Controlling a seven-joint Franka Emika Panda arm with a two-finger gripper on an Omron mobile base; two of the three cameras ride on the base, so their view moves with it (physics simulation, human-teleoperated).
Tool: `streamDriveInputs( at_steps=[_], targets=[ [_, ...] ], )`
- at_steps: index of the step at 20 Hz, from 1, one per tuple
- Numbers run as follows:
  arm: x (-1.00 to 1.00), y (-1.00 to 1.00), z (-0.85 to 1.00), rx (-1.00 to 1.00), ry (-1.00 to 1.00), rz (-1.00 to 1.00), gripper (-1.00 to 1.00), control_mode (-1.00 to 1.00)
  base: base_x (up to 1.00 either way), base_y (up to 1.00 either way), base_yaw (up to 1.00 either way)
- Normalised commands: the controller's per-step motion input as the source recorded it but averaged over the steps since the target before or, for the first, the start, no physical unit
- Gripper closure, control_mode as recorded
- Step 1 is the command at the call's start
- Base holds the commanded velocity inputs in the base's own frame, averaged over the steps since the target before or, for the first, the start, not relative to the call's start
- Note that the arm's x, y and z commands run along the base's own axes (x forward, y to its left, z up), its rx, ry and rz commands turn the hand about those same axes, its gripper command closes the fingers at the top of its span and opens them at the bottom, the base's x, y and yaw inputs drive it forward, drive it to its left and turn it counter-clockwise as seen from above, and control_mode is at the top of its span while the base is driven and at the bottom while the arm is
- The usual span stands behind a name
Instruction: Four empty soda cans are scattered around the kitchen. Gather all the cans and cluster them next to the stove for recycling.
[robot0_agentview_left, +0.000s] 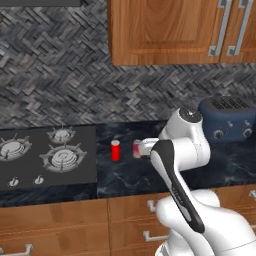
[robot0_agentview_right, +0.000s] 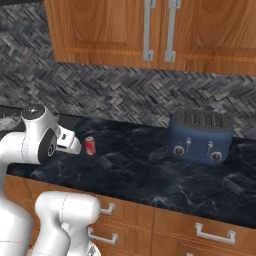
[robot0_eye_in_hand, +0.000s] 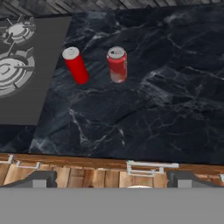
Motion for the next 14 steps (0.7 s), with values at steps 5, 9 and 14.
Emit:
streamDriveInputs(
  at_steps=[5, 9, 14],
  targets=[
    [0.00, 0.00, 0.00, 0.00, 0.00, 0.00, -1.00, 1.00, -0.61, -0.01, 0.14],
    [0.00, 0.00, 0.00, 0.00, 0.00, 0.00, -1.00, 1.00, -0.32, 0.00, 0.67],
    [0.00, 0.00, 0.00, 0.00, 0.00, 0.00, -1.00, 1.00, -0.07, 0.00, 1.00]
  ],
)
